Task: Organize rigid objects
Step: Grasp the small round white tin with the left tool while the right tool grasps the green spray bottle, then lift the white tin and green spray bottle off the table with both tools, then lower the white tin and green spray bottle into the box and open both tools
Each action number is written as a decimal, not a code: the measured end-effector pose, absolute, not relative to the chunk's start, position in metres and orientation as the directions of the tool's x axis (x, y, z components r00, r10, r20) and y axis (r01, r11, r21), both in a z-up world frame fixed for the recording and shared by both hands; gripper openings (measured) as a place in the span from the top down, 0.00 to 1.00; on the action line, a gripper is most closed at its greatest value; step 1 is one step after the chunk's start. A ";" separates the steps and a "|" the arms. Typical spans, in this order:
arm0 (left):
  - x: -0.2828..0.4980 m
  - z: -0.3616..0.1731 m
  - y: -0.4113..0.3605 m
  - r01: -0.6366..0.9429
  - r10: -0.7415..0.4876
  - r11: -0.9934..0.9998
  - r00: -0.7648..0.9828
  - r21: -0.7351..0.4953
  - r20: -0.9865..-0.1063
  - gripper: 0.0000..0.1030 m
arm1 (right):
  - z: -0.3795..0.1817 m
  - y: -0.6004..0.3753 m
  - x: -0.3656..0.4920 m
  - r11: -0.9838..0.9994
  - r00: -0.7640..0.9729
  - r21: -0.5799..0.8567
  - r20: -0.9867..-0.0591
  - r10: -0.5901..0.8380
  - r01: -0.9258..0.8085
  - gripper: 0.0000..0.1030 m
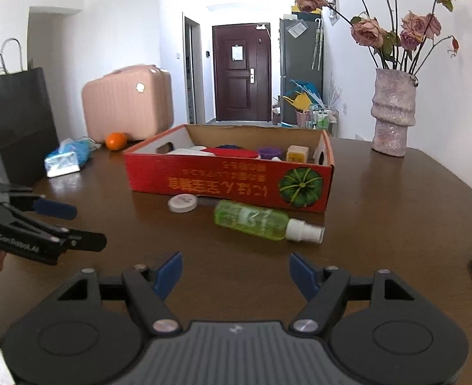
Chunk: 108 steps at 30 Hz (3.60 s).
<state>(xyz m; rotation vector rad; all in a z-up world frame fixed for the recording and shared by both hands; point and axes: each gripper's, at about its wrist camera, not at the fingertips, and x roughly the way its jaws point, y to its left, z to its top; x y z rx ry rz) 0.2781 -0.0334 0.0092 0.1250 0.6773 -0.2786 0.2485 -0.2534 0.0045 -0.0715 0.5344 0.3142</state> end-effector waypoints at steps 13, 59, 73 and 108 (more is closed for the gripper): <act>0.404 -0.017 -0.066 0.351 -0.245 0.936 0.666 0.006 -0.705 0.44 | -0.015 -0.233 0.351 0.899 0.773 -0.126 -0.568 0.282 -0.420 0.31; 0.236 0.025 -0.019 0.284 -0.278 0.955 0.767 -0.084 -0.579 0.61 | -0.004 -0.231 0.227 0.946 0.769 0.111 -0.558 0.312 -0.303 0.71; 0.255 0.017 -0.019 0.281 -0.281 0.955 0.751 -0.097 -0.597 0.61 | -0.014 -0.225 0.249 0.946 0.739 0.062 -0.608 0.290 -0.319 0.71; 0.476 0.074 -0.036 0.316 -0.286 0.947 0.754 -0.054 -0.591 0.61 | 0.066 -0.246 0.438 0.935 0.800 -0.034 -0.529 0.282 -0.352 0.71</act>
